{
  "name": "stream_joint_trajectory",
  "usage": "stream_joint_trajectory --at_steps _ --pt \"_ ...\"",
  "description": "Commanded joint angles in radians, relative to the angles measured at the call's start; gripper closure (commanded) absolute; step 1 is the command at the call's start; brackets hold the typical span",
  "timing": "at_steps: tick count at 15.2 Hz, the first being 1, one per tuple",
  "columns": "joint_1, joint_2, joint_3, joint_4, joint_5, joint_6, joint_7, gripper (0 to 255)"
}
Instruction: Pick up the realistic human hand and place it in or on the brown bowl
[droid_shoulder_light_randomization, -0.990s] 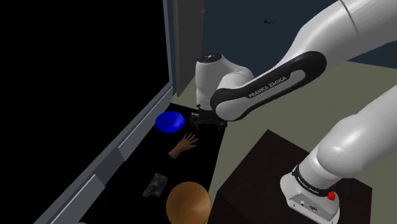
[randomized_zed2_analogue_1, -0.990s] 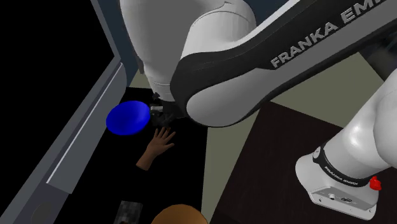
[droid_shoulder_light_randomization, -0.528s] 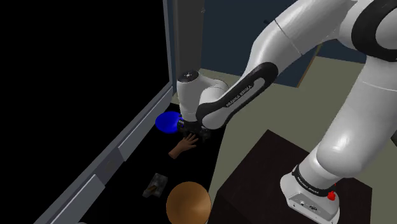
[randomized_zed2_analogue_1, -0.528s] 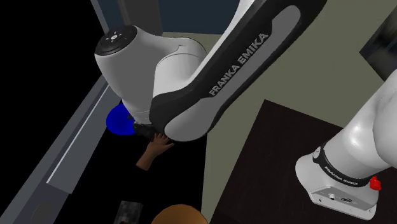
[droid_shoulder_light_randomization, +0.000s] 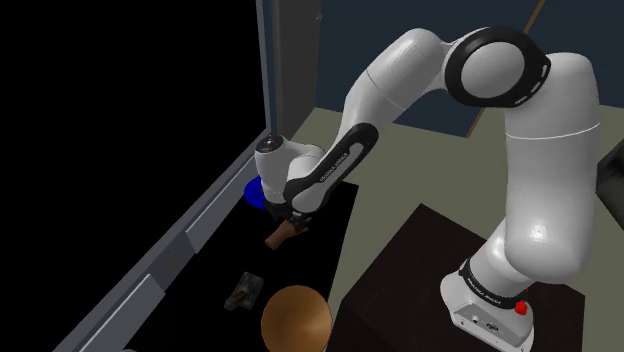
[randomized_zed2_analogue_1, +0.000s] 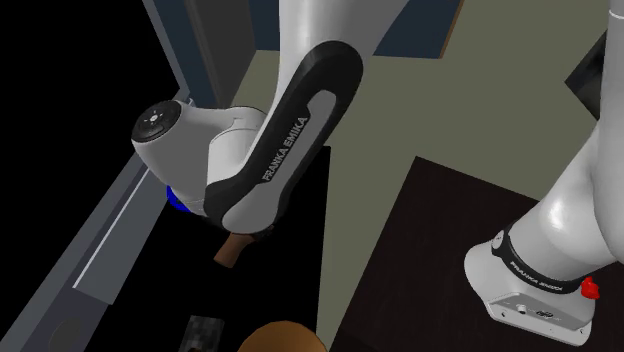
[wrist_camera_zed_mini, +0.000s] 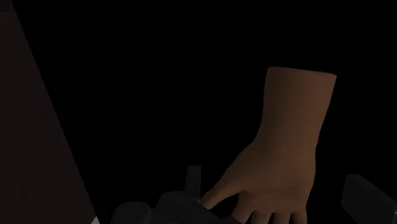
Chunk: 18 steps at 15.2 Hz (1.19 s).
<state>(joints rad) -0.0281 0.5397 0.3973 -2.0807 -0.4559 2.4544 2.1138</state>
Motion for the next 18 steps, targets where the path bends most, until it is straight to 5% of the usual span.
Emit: stream_joint_trajectory --at_steps 1,17,18 --pt "0.026 0.076 -0.036 0.074 -0.010 0.001 0.060 0" --pt "0.055 0.173 -0.084 0.108 -0.053 0.064 0.098 0" --pt "0.055 0.173 -0.084 0.108 -0.053 0.064 0.098 255"
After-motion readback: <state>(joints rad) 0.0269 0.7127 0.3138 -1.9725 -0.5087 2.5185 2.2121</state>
